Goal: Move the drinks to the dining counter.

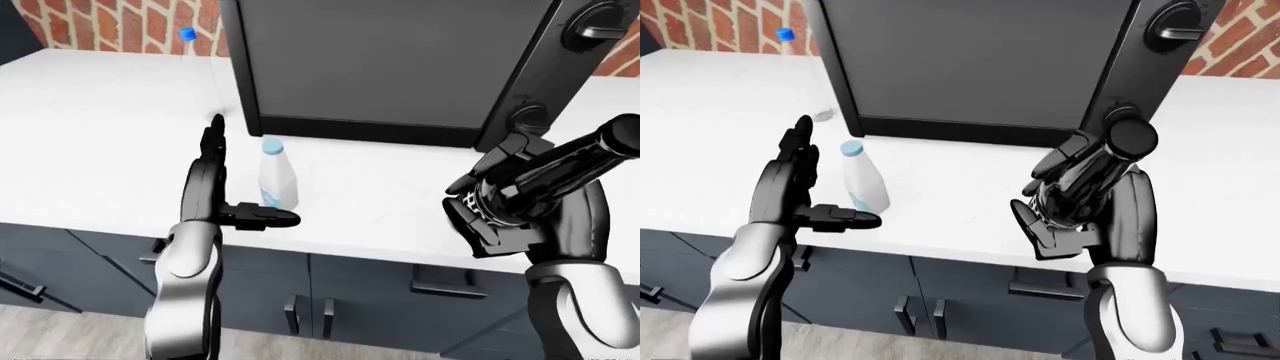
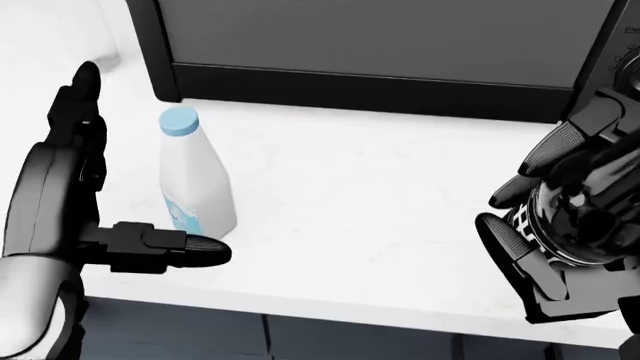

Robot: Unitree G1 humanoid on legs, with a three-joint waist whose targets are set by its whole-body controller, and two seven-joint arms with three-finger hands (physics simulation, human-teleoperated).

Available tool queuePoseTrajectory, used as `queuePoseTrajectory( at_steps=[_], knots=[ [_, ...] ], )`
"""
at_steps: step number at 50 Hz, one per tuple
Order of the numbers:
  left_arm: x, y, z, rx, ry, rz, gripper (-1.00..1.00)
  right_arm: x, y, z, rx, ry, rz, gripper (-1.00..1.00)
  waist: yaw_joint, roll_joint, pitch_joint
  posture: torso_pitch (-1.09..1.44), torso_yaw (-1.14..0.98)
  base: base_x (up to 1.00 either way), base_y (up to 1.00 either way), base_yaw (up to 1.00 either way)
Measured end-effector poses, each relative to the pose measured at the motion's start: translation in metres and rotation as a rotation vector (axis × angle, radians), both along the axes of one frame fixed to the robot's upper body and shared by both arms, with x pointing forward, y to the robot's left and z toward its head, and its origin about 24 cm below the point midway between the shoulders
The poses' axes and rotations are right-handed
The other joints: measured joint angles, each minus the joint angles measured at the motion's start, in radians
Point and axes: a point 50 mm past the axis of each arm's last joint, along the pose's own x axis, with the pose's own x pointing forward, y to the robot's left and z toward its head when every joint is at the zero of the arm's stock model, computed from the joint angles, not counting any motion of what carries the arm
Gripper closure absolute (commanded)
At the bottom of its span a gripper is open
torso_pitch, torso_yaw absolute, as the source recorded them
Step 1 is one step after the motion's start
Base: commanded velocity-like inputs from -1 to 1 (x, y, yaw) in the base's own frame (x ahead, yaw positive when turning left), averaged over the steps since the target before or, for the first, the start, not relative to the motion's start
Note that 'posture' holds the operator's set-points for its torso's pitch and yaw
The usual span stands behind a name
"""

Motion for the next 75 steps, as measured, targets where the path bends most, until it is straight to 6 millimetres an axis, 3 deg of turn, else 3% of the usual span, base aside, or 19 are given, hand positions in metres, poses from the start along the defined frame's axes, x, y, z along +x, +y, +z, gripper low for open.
queuePoseTrajectory(
  at_steps=[18,21,28,34,40,41,47,53,59,63,65,67,68,70,75],
  knots=[
    [0.017,-0.016,-0.017,0.016,0.042,-0.049,-1.00,0.006,0.001,-0.011,0.002,0.022,0.000,1.00,0.000,-0.004,-0.005,0.00,0.00,0.00,0.00,0.00],
    [0.017,-0.017,-0.017,0.015,0.037,-0.049,-0.76,0.005,0.001,-0.011,0.002,0.027,0.000,1.00,-0.001,-0.003,-0.005,0.00,0.00,0.00,0.00,0.00],
    [0.017,-0.018,-0.020,0.022,0.049,-0.052,-0.51,0.005,0.001,-0.012,0.001,0.021,0.002,1.00,-0.001,-0.002,-0.006,0.00,0.00,0.00,0.00,0.00],
    [0.015,-0.021,-0.019,0.027,0.049,-0.066,-0.04,0.004,0.002,-0.010,0.001,0.019,0.003,1.00,-0.001,-0.002,-0.003,0.00,0.00,0.00,0.00,0.00],
    [0.011,-0.023,-0.018,0.030,0.043,-0.080,0.73,0.002,0.001,-0.007,0.000,0.008,-0.001,1.00,-0.001,-0.004,-0.004,0.00,0.00,0.00,0.00,0.00],
    [0.010,-0.023,-0.017,0.032,0.037,-0.076,0.99,0.002,0.001,-0.007,0.000,0.009,-0.001,1.00,-0.001,-0.004,-0.004,0.00,0.00,0.00,0.00,0.00],
    [0.002,-0.019,-0.008,0.019,0.039,-0.075,1.00,0.000,-0.001,-0.002,0.000,-0.004,-0.006,1.00,-0.002,-0.004,0.003,0.00,0.00,0.00,0.00,0.00],
    [-0.014,-0.009,0.029,0.011,-0.053,-0.071,1.00,-0.002,0.001,0.005,-0.011,-0.030,0.011,1.00,-0.001,-0.004,0.004,0.00,0.00,0.00,0.00,0.00],
    [-0.028,-0.006,0.047,0.007,-0.086,-0.078,1.00,-0.003,0.000,0.010,-0.029,-0.048,0.028,1.00,0.000,-0.005,0.006,0.00,0.00,-0.03,0.00,0.00],
    [-0.031,-0.006,0.048,-0.015,-0.072,-0.094,1.00,-0.003,0.000,0.012,-0.023,-0.046,0.031,1.00,-0.007,-0.001,-0.015,0.00,0.00,-0.60,0.15,0.00],
    [-0.032,-0.008,0.048,-0.019,-0.062,-0.108,1.00,-0.004,-0.004,0.011,-0.019,-0.034,0.009,1.00,-0.012,-0.020,-0.005,0.00,0.00,-0.97,0.26,0.00],
    [-0.034,-0.007,0.050,-0.032,-0.065,-0.113,1.00,-0.003,-0.007,0.010,-0.014,-0.019,-0.010,1.00,-0.015,-0.049,-0.008,0.00,0.00,-1.00,0.32,0.00],
    [-0.036,-0.006,0.049,-0.038,-0.070,-0.111,1.00,-0.004,-0.007,0.010,-0.013,-0.018,-0.015,1.00,-0.012,-0.053,-0.011,0.00,0.00,-1.00,0.34,0.00],
    [-0.039,-0.003,0.049,-0.044,-0.081,-0.096,1.00,-0.006,-0.006,0.011,-0.005,-0.033,-0.011,1.00,-0.001,-0.040,-0.011,0.00,0.00,-1.00,0.33,0.00],
    [-0.041,-0.001,0.050,-0.045,-0.083,-0.090,1.00,-0.007,-0.001,0.013,0.017,-0.041,0.014,1.00,0.019,0.026,0.010,0.00,0.00,-0.90,0.54,0.00]
  ],
)
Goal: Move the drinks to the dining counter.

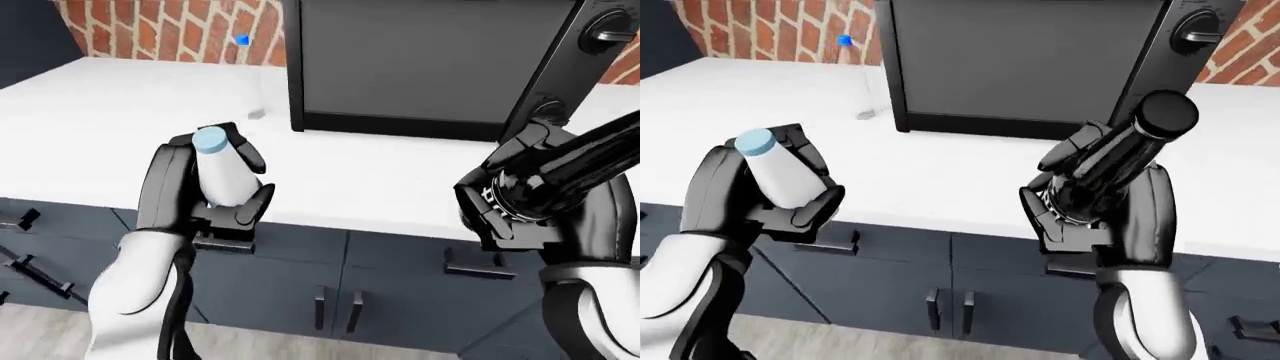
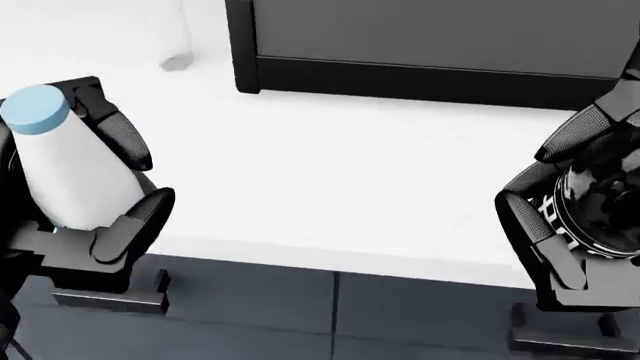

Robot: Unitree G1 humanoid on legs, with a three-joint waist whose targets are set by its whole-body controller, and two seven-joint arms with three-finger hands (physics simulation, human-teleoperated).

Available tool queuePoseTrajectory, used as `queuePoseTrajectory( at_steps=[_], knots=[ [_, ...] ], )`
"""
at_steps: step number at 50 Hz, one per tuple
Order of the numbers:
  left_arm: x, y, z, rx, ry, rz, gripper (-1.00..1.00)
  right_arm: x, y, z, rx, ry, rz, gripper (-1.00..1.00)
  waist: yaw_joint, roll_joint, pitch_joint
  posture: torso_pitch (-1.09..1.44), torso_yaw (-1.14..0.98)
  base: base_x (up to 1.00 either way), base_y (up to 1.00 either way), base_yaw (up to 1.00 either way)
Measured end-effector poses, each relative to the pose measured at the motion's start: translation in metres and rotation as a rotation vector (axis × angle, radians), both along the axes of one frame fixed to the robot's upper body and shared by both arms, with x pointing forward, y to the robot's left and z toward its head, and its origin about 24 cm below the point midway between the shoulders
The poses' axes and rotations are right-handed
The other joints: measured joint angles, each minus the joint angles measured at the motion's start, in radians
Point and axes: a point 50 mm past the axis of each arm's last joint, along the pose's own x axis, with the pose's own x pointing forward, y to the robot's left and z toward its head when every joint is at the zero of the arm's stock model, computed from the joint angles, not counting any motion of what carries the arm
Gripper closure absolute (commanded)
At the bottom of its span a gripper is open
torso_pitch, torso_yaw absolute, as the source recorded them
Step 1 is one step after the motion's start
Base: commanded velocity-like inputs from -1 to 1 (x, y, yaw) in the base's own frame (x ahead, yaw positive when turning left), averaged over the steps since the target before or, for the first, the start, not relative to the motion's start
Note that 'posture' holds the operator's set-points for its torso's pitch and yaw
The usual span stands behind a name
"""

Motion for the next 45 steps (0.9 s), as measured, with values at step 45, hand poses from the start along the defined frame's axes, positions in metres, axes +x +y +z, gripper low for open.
queuePoseTrajectory(
  at_steps=[45],
  knots=[
    [-0.009,0.001,0.005,-0.046,-0.078,-0.022,1.00,0.003,0.006,-0.011,0.053,0.070,0.054,1.00,-0.019,-0.085,0.022,0.00,0.00,0.14,0.00,1.00]
  ],
)
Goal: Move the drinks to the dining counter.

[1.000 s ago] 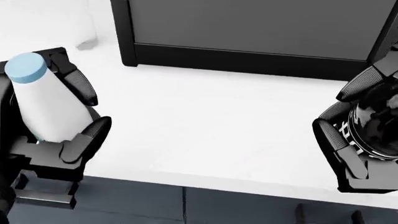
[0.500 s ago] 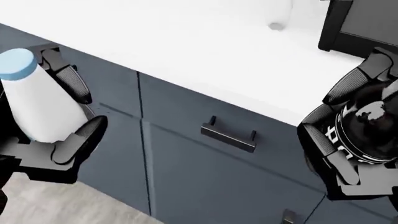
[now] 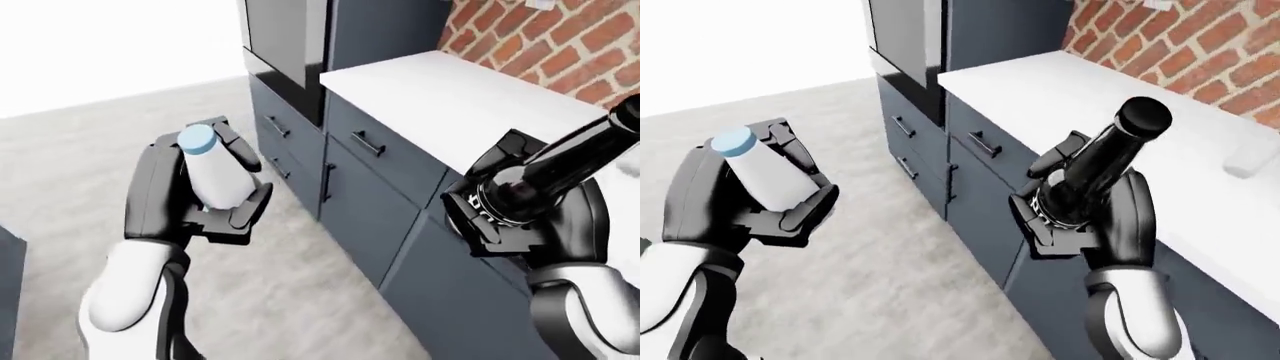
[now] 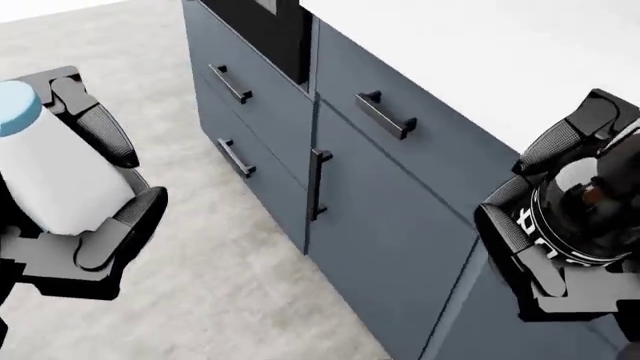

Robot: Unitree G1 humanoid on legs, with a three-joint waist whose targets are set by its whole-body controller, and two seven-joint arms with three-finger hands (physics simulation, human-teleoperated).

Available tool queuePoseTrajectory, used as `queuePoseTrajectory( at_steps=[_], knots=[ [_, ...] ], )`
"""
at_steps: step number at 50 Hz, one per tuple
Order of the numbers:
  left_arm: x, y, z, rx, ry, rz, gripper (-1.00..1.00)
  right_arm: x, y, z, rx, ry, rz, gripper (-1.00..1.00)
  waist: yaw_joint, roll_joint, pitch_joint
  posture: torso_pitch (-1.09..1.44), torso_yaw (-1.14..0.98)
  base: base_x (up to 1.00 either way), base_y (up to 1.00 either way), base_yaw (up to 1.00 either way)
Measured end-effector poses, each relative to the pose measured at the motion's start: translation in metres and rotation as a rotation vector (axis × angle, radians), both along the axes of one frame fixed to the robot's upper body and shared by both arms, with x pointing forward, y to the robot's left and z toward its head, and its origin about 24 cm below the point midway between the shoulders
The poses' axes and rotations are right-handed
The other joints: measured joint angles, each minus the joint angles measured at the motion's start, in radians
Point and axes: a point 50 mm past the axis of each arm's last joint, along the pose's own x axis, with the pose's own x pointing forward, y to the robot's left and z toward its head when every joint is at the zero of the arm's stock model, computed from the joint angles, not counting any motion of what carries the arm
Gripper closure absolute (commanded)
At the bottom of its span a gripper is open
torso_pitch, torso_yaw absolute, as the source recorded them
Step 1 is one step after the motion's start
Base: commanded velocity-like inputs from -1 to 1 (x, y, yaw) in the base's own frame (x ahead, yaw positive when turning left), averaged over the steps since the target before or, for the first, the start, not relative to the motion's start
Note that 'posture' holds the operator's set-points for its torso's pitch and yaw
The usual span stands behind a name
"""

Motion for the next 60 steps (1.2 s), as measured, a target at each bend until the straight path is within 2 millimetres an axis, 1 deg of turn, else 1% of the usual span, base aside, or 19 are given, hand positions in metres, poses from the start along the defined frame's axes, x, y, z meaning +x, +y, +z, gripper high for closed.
queuePoseTrajectory(
  at_steps=[3,7,10,15,18,20,23,29,32,34,35,38,41,45,47,50,57,59,60],
  knots=[
    [-0.002,0.000,0.006,0.004,-0.039,-0.003,1.00,-0.001,0.001,0.002,-0.012,-0.016,0.002,1.00,-0.005,0.056,-0.016,0.00,0.00,0.35,0.00,1.00],
    [0.000,0.010,-0.002,-0.002,0.015,0.051,1.00,0.001,0.009,-0.005,0.001,0.031,0.061,1.00,0.040,0.074,0.003,0.00,0.00,0.35,0.00,1.00],
    [0.000,0.010,0.000,-0.006,0.010,0.060,1.00,0.001,0.008,-0.005,-0.002,0.035,0.063,1.00,0.054,0.049,-0.007,0.00,0.00,0.35,0.00,1.00],
    [-0.004,0.007,0.005,0.003,-0.031,0.038,1.00,-0.002,0.007,0.001,-0.007,-0.018,0.048,1.00,0.056,-0.009,0.006,0.00,0.00,0.35,0.00,1.00],
    [-0.002,0.006,0.006,0.001,-0.035,0.033,1.00,-0.002,0.008,0.003,-0.013,-0.027,0.053,1.00,0.047,-0.061,0.000,0.00,0.00,0.35,0.00,1.00],
    [-0.001,0.003,0.001,-0.003,-0.007,0.012,1.00,0.000,0.005,-0.002,-0.007,0.001,0.038,1.00,0.022,-0.048,0.017,0.00,0.00,0.36,0.00,1.00],
    [0.001,0.003,-0.002,-0.008,0.022,0.001,1.00,0.001,0.003,-0.006,-0.016,0.030,0.019,1.00,0.019,-0.047,0.006,0.00,0.00,0.35,0.00,1.00],
    [-0.004,0.003,0.008,0.001,-0.044,0.007,1.00,-0.001,0.003,0.001,-0.032,-0.005,0.015,1.00,-0.002,0.020,-0.009,0.00,0.00,0.35,0.00,1.00],
    [-0.004,0.004,0.009,0.007,-0.052,0.007,1.00,-0.001,0.004,0.003,-0.030,-0.021,0.023,1.00,0.013,0.064,-0.014,0.00,0.00,0.35,0.00,1.00],
    [-0.001,0.009,0.002,-0.001,-0.003,0.038,1.00,0.000,0.009,-0.002,-0.026,0.011,0.059,1.00,0.031,0.065,0.009,0.00,0.00,0.35,0.00,1.00],
    [-0.001,0.012,-0.001,-0.009,0.015,0.055,1.00,0.000,0.011,-0.004,-0.030,0.024,0.076,1.00,0.042,0.068,0.009,0.00,0.00,0.35,0.00,1.00],
    [-0.002,0.013,0.001,-0.017,0.010,0.069,1.00,-0.001,0.011,-0.005,-0.029,0.028,0.082,1.00,0.059,0.043,-0.007,0.00,0.00,0.35,0.00,1.00],
    [-0.005,0.010,0.005,-0.006,-0.027,0.049,1.00,-0.003,0.010,-0.001,-0.031,-0.010,0.067,1.00,0.062,0.008,-0.002,0.00,0.00,0.35,0.00,1.00],
    [-0.004,0.008,0.006,-0.002,-0.041,0.038,1.00,-0.004,0.010,0.002,-0.034,-0.039,0.067,1.00,0.047,-0.059,0.004,0.00,0.00,0.35,0.00,1.00],
    [-0.003,0.005,0.000,-0.006,-0.009,0.017,1.00,-0.002,0.008,-0.002,-0.032,-0.015,0.052,1.00,0.024,-0.048,0.018,0.00,0.00,0.35,0.00,1.00],
    [0.001,0.005,-0.004,-0.011,0.028,0.004,1.00,0.000,0.005,-0.008,-0.034,0.023,0.036,1.00,0.021,-0.046,0.004,0.00,0.00,0.35,0.00,1.00],
    [-0.004,0.004,0.006,-0.003,-0.045,0.003,1.00,-0.003,0.005,-0.003,-0.041,-0.018,0.038,1.00,0.000,0.025,-0.013,0.00,0.00,0.36,0.00,1.00],
    [-0.004,0.005,0.007,-0.002,-0.050,0.003,1.00,-0.003,0.006,-0.001,-0.044,-0.031,0.041,1.00,0.011,0.060,-0.018,0.00,0.00,0.36,0.00,1.00],
    [-0.003,0.007,0.006,0.000,-0.039,0.012,1.00,-0.002,0.008,-0.002,-0.040,-0.027,0.050,1.00,0.020,0.059,-0.008,0.00,0.00,0.36,0.00,1.00]
  ],
)
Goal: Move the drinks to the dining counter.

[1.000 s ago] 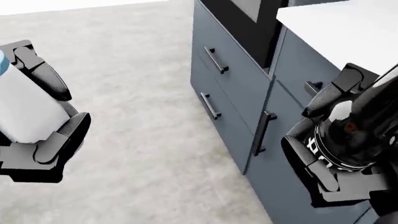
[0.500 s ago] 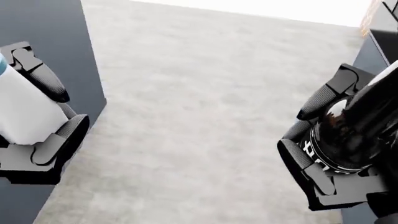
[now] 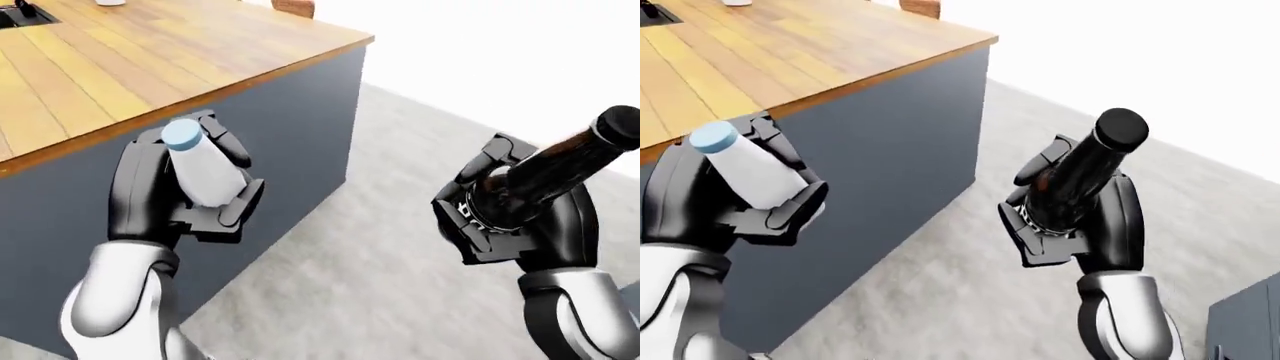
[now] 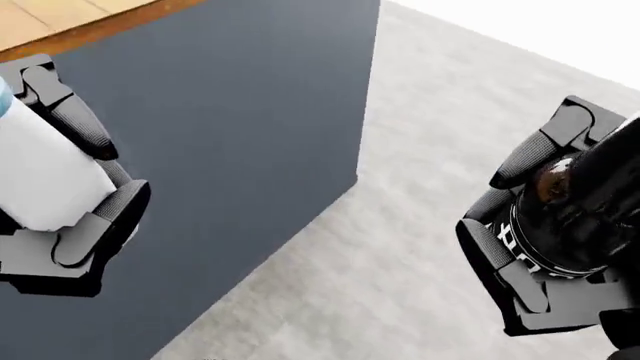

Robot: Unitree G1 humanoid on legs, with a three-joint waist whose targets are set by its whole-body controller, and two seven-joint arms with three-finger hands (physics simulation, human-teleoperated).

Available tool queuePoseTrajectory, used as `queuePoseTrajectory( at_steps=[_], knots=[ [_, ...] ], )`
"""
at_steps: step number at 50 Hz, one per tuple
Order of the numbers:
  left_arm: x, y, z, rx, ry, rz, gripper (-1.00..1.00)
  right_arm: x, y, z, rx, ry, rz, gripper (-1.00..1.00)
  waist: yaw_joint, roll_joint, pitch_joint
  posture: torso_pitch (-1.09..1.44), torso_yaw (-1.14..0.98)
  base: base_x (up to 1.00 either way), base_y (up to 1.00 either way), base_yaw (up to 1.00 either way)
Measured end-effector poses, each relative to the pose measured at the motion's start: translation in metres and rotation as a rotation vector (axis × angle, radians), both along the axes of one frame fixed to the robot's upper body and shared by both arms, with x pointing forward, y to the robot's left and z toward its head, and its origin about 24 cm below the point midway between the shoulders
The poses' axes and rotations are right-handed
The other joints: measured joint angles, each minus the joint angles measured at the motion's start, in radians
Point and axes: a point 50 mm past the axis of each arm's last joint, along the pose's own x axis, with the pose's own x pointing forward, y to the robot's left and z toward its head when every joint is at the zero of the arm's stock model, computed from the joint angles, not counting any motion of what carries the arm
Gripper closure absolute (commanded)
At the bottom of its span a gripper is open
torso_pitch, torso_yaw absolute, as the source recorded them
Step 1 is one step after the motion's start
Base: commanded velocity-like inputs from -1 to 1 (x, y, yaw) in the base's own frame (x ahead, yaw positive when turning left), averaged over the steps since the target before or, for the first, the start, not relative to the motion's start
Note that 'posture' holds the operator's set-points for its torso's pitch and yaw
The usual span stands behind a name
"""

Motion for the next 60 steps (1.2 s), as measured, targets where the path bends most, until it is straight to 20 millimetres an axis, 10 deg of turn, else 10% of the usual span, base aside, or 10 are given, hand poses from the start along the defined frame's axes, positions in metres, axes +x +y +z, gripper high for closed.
queuePoseTrajectory(
  at_steps=[4,13,27,30,41,46,52,60],
  knots=[
    [0.002,0.008,-0.009,-0.024,0.064,0.055,1.00,0.002,0.006,-0.007,-0.013,0.059,0.047,1.00,0.036,0.007,0.005,0.00,0.00,0.35,0.00,1.00],
    [-0.002,-0.002,0.002,-0.008,-0.003,0.003,1.00,-0.003,0.002,0.004,-0.013,-0.017,0.024,1.00,0.018,-0.118,0.016,0.00,0.00,0.35,0.00,1.00],
    [-0.003,-0.004,0.002,0.001,-0.008,-0.015,1.00,-0.002,0.000,0.000,-0.014,-0.002,0.000,1.00,-0.009,-0.004,-0.011,0.00,0.00,0.35,0.00,1.00],
    [-0.001,0.003,-0.007,-0.009,0.048,0.025,1.00,0.001,0.005,-0.006,-0.002,0.037,0.036,1.00,0.018,0.005,0.022,0.00,0.00,0.35,0.00,1.00],
    [-0.004,-0.001,0.001,-0.001,-0.005,0.014,1.00,-0.003,0.004,0.003,-0.021,-0.014,0.032,1.00,0.026,-0.118,0.013,0.00,0.00,0.35,0.00,0.99],
    [-0.003,0.002,-0.003,-0.011,0.024,0.020,1.00,0.001,0.002,-0.003,-0.018,0.030,0.024,1.00,0.006,-0.104,0.018,0.00,0.00,0.06,0.00,0.15],
    [-0.001,-0.006,0.007,0.013,-0.003,-0.027,1.00,0.001,-0.006,0.007,-0.039,0.004,-0.012,1.00,-0.021,0.004,0.017,0.00,0.00,0.00,0.00,0.00],
    [-0.002,-0.003,0.025,0.046,-0.022,0.009,1.00,-0.003,-0.005,0.035,-0.032,-0.037,0.020,1.00,-0.015,-0.037,0.002,0.00,0.00,0.00,0.00,0.00]
  ],
)
